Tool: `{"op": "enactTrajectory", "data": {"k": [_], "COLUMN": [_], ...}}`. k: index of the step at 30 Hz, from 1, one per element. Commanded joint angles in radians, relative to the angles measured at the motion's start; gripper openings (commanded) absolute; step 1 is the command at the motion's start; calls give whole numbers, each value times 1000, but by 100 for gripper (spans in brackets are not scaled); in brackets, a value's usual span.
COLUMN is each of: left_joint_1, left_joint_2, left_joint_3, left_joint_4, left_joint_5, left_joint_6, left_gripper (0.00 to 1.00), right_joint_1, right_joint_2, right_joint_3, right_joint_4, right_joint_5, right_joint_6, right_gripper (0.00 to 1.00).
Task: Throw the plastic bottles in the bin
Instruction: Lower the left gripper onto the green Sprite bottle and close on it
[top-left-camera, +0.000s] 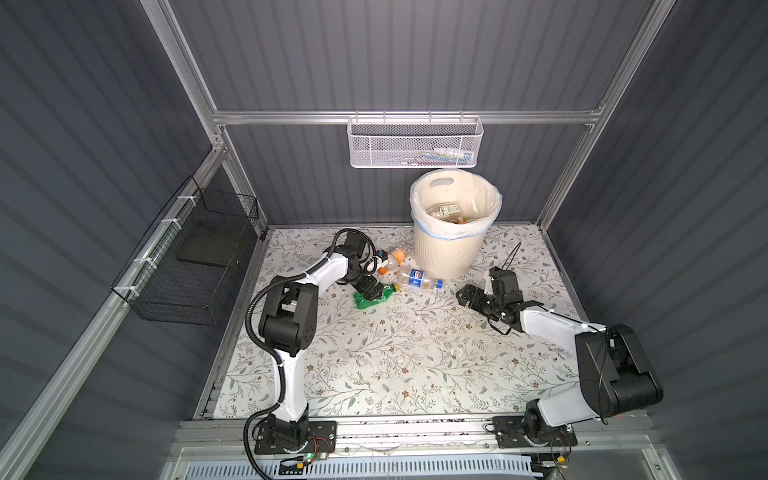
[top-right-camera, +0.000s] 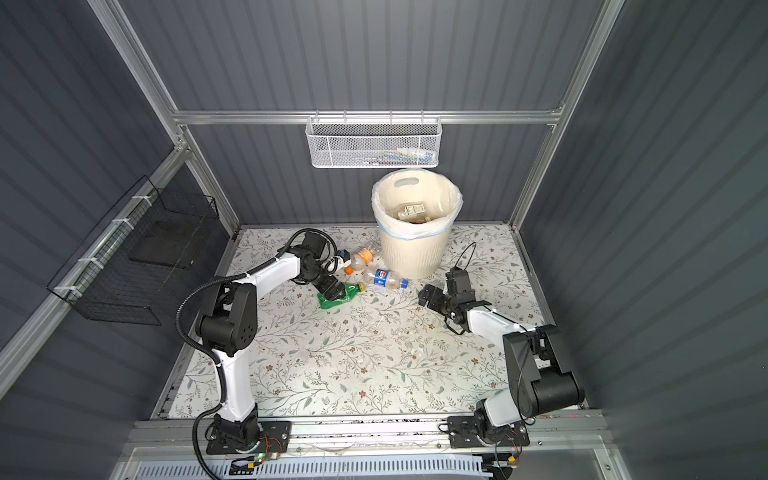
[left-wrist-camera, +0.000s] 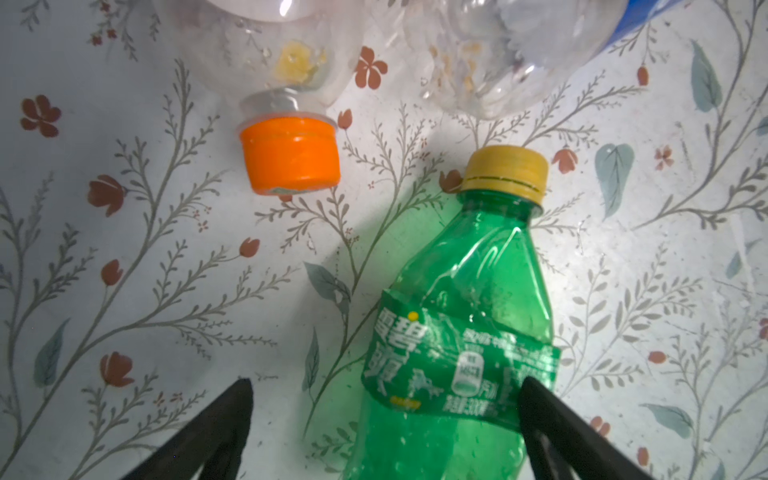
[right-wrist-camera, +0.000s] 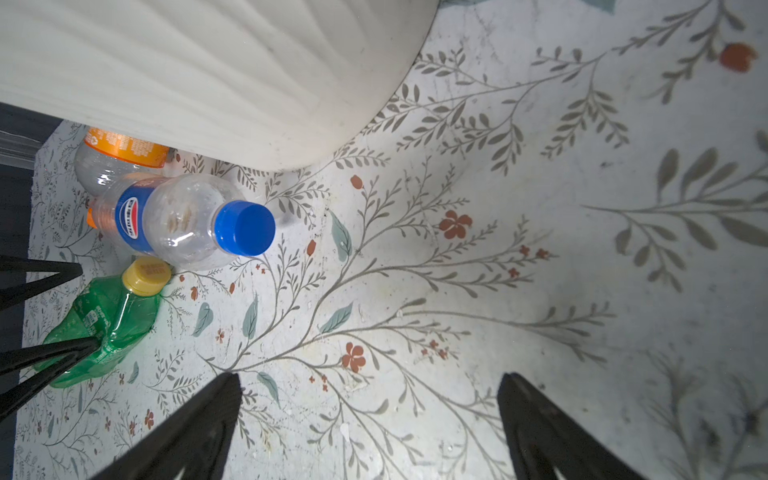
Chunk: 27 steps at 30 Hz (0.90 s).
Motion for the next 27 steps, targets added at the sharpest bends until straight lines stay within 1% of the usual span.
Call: {"op": "enactTrajectory", "data": {"k": [1,6,11,22,27], "left_joint_1": [-2,-2,-2,-2,-2], "left_joint_2": [-15,-18,-29,-26,3], "left_joint_3": [-19,-26,-41,7,6], "left_joint_4": [5,7,12,5,-5], "left_joint_5": [41,83,88,123,91], "left_joint_6": [-6,-27,-23,-25,-19], "left_gripper": [100,100,100,100,100], "right_joint_1": [-2,-2,-2,-2,-2], "right_joint_2": [-7,3,-3,2,7], "right_joint_3": [10,14,13,31,35], "right_joint_4": [0,10,7,-1,0], "right_joint_5": [-2,-15,-15,-19,-26], "right_joint_6": [7,18,14,8,9], "right_gripper": [98,98,98,98,98]}}
